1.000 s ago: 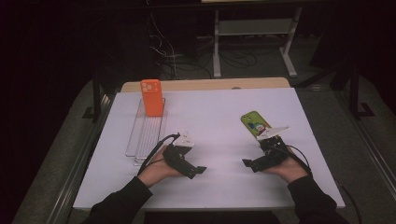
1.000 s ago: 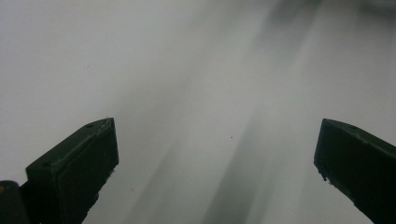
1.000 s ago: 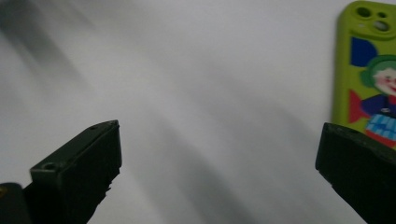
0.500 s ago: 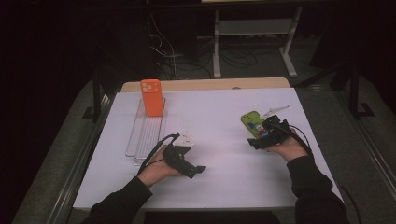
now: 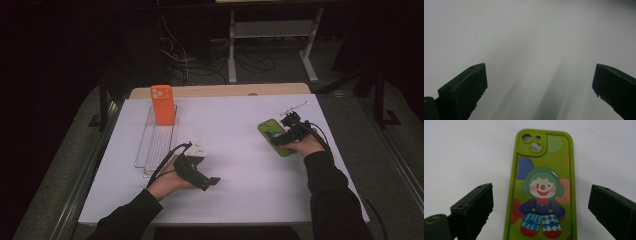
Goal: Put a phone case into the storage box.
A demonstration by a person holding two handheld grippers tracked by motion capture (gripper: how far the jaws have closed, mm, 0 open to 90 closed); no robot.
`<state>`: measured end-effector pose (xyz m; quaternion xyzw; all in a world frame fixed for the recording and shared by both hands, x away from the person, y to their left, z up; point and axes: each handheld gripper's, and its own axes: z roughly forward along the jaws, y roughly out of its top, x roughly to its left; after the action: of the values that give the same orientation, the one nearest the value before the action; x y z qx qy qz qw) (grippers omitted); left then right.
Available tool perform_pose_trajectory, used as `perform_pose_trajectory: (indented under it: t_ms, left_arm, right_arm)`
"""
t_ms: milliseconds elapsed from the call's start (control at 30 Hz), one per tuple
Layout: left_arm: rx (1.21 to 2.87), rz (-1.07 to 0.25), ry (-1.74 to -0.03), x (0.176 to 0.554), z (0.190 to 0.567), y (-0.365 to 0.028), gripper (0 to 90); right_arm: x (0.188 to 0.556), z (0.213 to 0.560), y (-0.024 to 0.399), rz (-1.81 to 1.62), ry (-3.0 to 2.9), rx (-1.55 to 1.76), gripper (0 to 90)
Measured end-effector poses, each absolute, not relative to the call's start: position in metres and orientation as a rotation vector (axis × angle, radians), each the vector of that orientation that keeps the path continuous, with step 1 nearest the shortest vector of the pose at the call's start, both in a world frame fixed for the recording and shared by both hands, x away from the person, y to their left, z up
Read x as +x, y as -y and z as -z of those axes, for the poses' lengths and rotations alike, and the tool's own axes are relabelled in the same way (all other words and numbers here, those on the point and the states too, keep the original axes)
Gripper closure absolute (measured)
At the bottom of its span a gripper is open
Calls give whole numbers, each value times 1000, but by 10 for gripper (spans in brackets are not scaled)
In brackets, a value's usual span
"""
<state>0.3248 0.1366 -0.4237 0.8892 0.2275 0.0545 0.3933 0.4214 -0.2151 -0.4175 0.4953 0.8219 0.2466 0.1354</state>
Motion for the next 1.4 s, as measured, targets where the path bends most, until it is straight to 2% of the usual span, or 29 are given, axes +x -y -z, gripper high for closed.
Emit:
perform_pose_trajectory:
  t_ms: [333,900,1167,1400]
  left_arm:
    - [2254,-142,-583,325,424,-136,0]
    - [2272,-121,-583,328,424,-133,0]
    - [2236,-143,-545,338,402,-131,0]
    - [2250,-156,-480,350,384,-134,0]
  right_arm:
    - [429,436,213,-619,-2449,1454,131]
    - [430,438,214,-601,-2462,1484,153]
    - [427,420,211,-685,-2541,1347,153]
    - [414,399,192,-754,-2662,1100,153]
